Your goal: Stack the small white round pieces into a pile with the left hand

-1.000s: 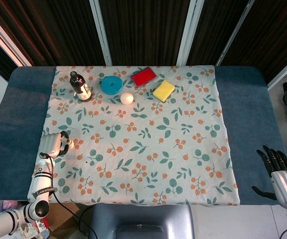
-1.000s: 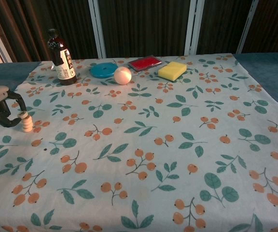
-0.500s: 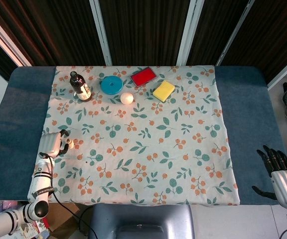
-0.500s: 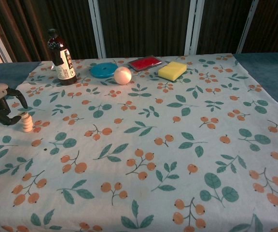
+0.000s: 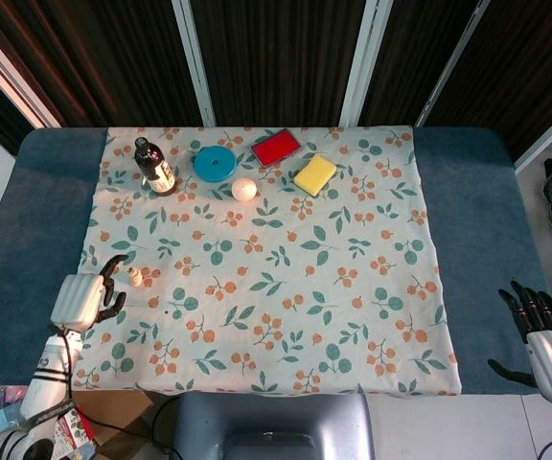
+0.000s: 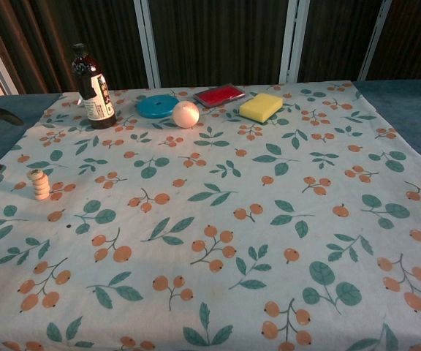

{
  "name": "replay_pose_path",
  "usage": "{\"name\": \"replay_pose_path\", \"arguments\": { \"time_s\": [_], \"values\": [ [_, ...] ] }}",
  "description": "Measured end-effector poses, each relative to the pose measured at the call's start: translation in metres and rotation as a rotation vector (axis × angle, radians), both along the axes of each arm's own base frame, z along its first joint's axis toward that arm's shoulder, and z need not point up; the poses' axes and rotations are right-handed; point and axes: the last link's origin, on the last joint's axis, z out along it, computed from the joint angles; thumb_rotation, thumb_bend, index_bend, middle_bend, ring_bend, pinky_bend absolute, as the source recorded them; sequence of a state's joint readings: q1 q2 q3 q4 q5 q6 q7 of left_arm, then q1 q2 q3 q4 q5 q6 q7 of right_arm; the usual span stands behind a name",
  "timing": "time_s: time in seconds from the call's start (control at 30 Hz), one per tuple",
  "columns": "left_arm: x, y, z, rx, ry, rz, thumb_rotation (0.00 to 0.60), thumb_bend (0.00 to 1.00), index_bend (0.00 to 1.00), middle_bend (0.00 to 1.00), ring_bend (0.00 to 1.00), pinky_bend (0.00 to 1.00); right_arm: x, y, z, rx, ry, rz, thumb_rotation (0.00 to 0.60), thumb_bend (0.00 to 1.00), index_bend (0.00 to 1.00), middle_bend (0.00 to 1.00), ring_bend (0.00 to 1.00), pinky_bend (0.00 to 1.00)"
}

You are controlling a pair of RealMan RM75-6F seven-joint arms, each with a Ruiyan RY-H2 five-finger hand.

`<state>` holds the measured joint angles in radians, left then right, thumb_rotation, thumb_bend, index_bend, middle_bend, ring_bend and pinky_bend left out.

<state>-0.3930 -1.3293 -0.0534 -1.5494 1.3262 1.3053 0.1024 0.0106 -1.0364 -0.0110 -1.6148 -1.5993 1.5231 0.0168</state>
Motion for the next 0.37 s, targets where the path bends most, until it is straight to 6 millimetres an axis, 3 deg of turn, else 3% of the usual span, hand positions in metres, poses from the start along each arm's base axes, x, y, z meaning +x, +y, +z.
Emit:
{"name": "replay_pose_path", "arguments": {
  "time_s": [0.07,0.2,0.3,0.37],
  "values": [
    [-0.01,-0.027,0.011,-0.018,0.018,-0.032,0.6,0.42,0.0,0.0,0.0,0.08,0.001,0.0,0.0,-0.004,-0.001,0.007,0.6,0.12,0.0,0.0,0.0,0.0],
    [-0.025,-0.082,0.035,0.007,0.006,-0.09,0.6,0.42,0.0,0.0,0.0,0.05,0.002,0.001,-0.002,-0.003,0.004,0.013,0.6,0.12,0.0,0.0,0.0,0.0],
    [-0.029,-0.105,0.046,0.016,-0.018,-0.113,0.6,0.42,0.0,0.0,0.0,0.04,0.003,0.002,-0.004,-0.001,0.01,0.019,0.6,0.12,0.0,0.0,0.0,0.0],
    [-0.032,-0.109,0.05,0.008,-0.008,-0.104,0.6,0.42,0.0,0.0,0.0,0.04,0.003,0.003,-0.004,0.003,0.013,0.021,0.6,0.12,0.0,0.0,0.0,0.0]
  ]
}}
